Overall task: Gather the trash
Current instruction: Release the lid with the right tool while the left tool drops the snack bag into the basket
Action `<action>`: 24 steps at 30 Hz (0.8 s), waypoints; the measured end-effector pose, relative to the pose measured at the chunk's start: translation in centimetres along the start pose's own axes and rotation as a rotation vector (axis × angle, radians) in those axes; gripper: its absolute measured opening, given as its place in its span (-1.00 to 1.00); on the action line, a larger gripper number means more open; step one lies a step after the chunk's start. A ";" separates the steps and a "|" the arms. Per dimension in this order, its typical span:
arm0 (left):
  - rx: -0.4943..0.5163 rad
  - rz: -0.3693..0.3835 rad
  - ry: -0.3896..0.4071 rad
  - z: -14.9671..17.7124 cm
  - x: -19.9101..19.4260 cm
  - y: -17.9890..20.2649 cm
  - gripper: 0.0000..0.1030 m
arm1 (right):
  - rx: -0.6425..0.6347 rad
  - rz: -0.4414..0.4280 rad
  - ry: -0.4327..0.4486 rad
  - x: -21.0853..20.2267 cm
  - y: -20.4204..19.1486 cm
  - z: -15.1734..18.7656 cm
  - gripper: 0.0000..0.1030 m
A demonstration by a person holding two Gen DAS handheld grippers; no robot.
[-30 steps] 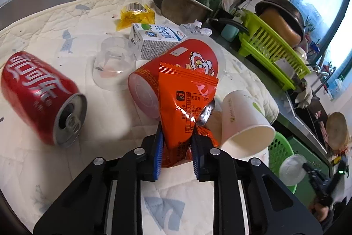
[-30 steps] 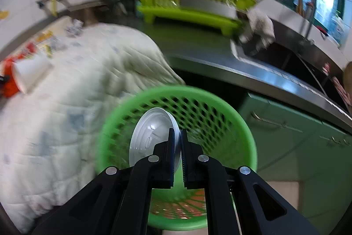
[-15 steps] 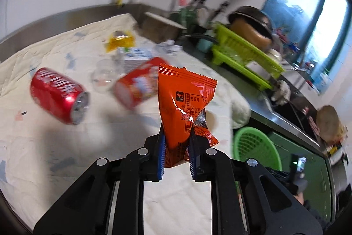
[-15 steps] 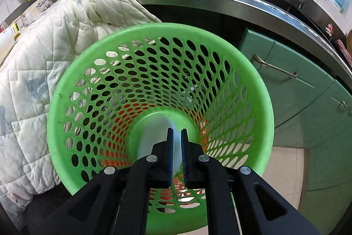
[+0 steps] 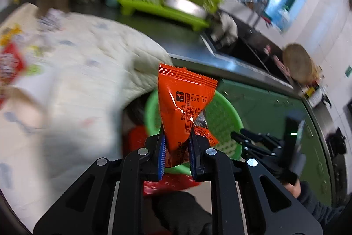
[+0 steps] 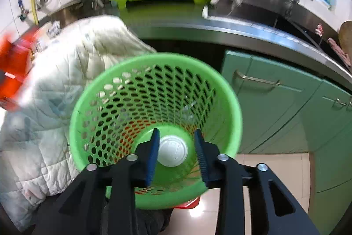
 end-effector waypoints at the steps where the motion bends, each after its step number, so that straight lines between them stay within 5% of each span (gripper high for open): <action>1: 0.001 0.003 -0.017 0.4 1.1 0.4 -0.67 | 0.007 -0.006 0.014 -0.7 0.2 -0.3 -0.25; 8: -0.026 0.020 -0.107 3.5 6.8 2.5 -0.55 | 0.039 -0.009 0.092 -3.8 2.0 -2.1 -0.06; 12: -0.038 0.019 -0.139 4.7 8.5 2.9 -0.05 | 0.052 -0.005 0.115 -5.0 2.7 -2.6 -0.02; 24: -0.048 -0.020 -0.082 3.1 5.4 1.6 0.08 | 0.039 -0.031 0.158 -6.1 1.5 -4.1 0.10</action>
Point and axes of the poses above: each gripper's, at about its wrist camera, not at the fingertips, and x roughly the way its jaws point, y to its right, z to its underside, the point moved 9 cm from there along x, roughly the way its jaws point, and after that the axes turned 15 degrees about y, right-handed, at the moved point
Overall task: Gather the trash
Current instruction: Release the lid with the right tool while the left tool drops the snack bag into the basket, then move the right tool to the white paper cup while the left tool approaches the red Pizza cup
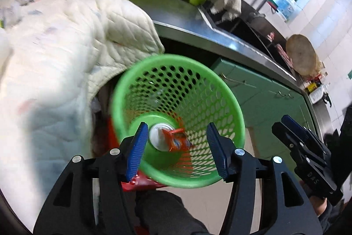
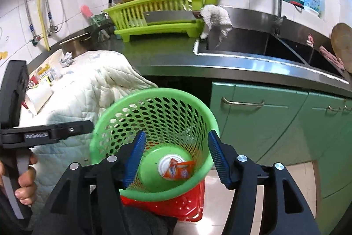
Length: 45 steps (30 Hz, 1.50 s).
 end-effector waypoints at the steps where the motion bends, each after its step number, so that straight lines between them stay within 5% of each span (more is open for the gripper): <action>1: -0.001 -0.011 0.016 -0.4 -0.8 -0.5 0.08 | -0.003 -0.012 0.001 0.0 -0.5 -0.2 0.11; 11: -0.028 -0.127 0.177 -4.0 -10.2 -6.4 0.08 | -0.059 -0.139 0.013 0.5 -7.8 -1.6 0.17; 23: -0.056 -0.375 0.296 -6.7 -19.6 -18.0 0.08 | -0.160 -0.381 -0.007 1.3 -21.6 -1.7 0.17; 32: -0.020 -0.471 0.274 -9.7 -19.7 -24.2 0.21 | -0.180 -0.491 -0.025 3.8 -30.1 -1.3 0.17; 45: 0.137 -0.453 0.156 -12.2 -14.5 -27.0 0.32 | -0.179 -0.481 -0.049 9.0 -34.8 -1.2 -0.04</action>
Point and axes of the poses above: each gripper's, at about its wrist camera, not at the fingertips, and x roughly the way its jaws point, y to its right, z to its underside, the point moved 9 cm from there along x, roughly the way its jaws point, and after that the axes turned 15 degrees about y, right-handed, at the moved point
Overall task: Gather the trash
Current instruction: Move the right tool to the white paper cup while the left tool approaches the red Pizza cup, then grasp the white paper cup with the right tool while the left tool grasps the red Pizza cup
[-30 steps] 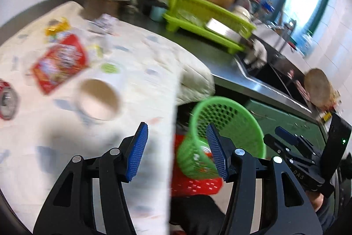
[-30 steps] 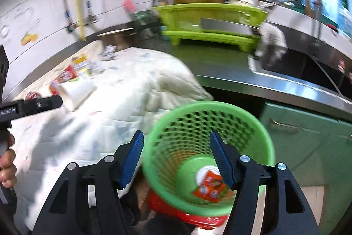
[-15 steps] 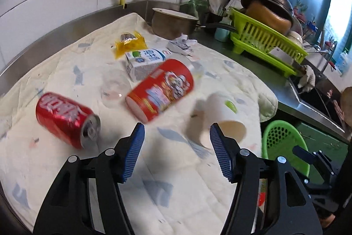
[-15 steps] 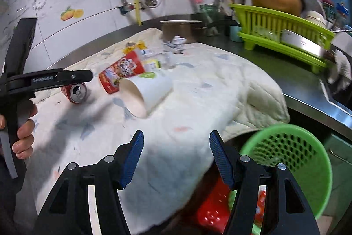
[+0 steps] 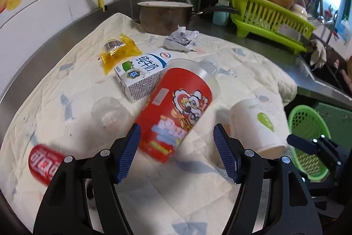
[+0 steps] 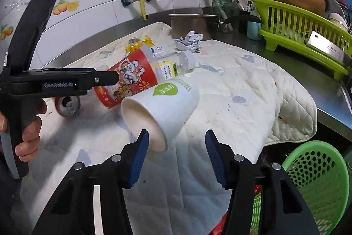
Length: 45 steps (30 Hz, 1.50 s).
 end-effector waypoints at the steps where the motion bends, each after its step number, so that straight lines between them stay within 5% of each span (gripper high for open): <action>1: 0.012 0.009 -0.004 0.0 0.4 0.0 0.32 | 0.002 0.000 -0.002 0.2 0.0 -0.1 -0.14; 16: 0.128 0.026 -0.043 -0.1 3.0 0.0 0.53 | 0.027 0.002 -0.010 0.6 1.4 0.2 -0.89; 31: 0.202 -0.026 -0.106 1.0 5.4 -0.4 0.52 | 0.015 -0.007 0.017 -0.7 1.6 -0.1 -0.93; 45: 0.235 -0.018 -0.105 0.3 1.5 1.4 0.25 | 0.031 -0.006 0.054 -3.3 2.0 -1.1 -0.93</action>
Point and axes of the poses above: each gripper's, at about its wrist camera, not at the fingertips, and x roughly the way its jaws point, y to its right, z to its underside, the point moved 9 cm from there along x, roughly the way its jaws point, and after that the axes turned 15 degrees about y, right-handed, at the moved point
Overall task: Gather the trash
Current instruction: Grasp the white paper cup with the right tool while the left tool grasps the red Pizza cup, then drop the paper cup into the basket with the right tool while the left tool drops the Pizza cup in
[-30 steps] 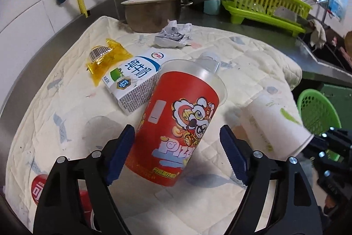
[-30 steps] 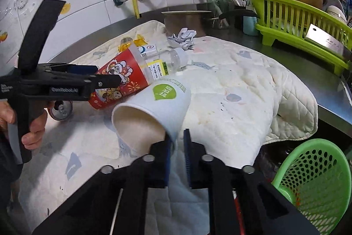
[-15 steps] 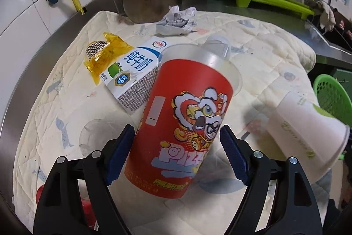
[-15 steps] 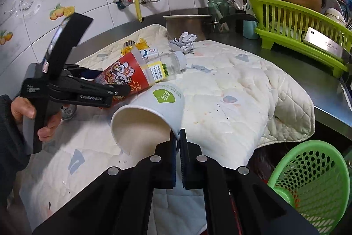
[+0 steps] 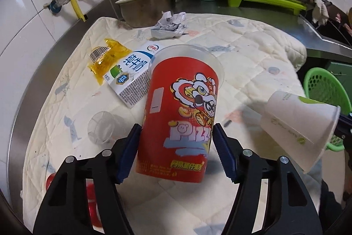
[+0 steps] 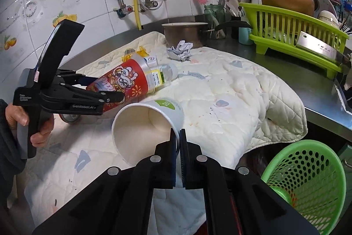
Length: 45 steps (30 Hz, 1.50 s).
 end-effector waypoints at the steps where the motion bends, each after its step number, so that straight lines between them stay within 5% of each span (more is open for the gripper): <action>1: -0.007 0.006 0.001 -0.1 -0.3 0.1 0.25 | 0.000 0.000 0.003 -0.2 0.0 -0.1 -0.93; 11: -0.047 0.004 -0.022 1.3 -5.1 0.5 0.24 | -0.011 -0.016 0.015 -3.0 -0.3 -0.4 -0.93; 24: -0.061 0.030 0.056 3.5 -13.6 2.5 0.23 | -0.011 0.033 -0.001 -9.3 3.4 1.5 -0.93; 35: -0.035 0.212 0.105 2.0 -13.7 12.6 0.23 | 0.051 0.342 -0.163 -12.2 18.6 8.6 -0.93; 44: -0.003 0.350 0.091 0.1 -10.8 22.4 0.23 | 0.134 0.420 -0.230 -12.4 24.0 12.4 -0.70; 45: 0.002 0.364 0.084 -0.1 -10.4 23.3 0.23 | 0.141 0.422 -0.230 -12.5 24.3 12.6 -0.55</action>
Point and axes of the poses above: each gripper's, at about its wrist camera, not at the fingertips, and x roughly the way its jaws point, y to its right, z to its underside, the point moved 9 cm from there along x, roughly the way its jaws point, and after that the axes turned 15 degrees about y, right-handed, at the moved point
